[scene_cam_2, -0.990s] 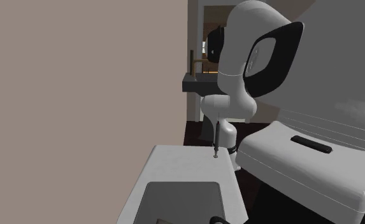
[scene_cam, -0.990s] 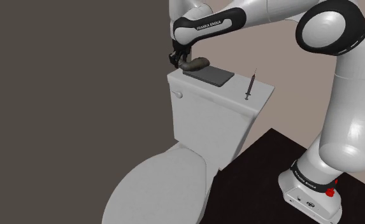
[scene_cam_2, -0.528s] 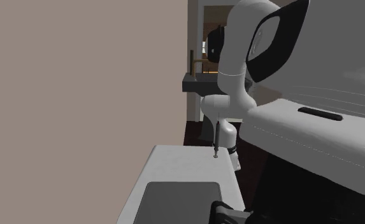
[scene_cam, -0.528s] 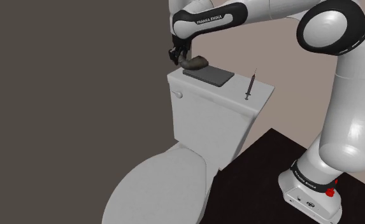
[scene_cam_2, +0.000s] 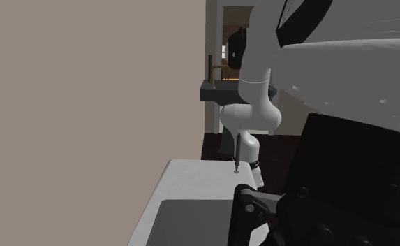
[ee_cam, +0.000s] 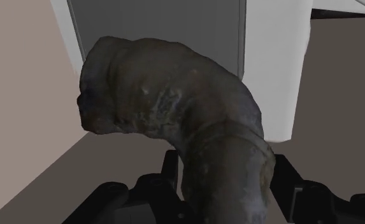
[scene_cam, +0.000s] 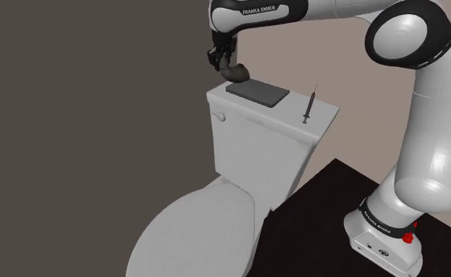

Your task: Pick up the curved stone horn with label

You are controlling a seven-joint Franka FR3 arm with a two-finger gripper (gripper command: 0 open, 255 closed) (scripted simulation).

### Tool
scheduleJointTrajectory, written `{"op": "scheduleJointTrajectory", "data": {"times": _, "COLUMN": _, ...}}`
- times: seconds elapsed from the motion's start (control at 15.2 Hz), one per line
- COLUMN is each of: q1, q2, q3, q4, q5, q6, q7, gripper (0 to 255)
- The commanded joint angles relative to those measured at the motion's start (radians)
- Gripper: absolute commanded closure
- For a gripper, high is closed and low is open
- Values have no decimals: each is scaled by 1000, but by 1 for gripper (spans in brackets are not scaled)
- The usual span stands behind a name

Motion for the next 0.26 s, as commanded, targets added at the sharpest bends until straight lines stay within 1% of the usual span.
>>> {"op": "scheduleJointTrajectory", "data": {"times": 0.0, "q1": 0, "q2": -5, "q3": 1, "q4": 23, "q5": 3, "q6": -26, "q7": -8, "gripper": 255}}
{"op": "scheduleJointTrajectory", "data": {"times": 0.2, "q1": 1, "q2": -3, "q3": 1, "q4": 41, "q5": 4, "q6": -42, "q7": -12, "gripper": 255}}
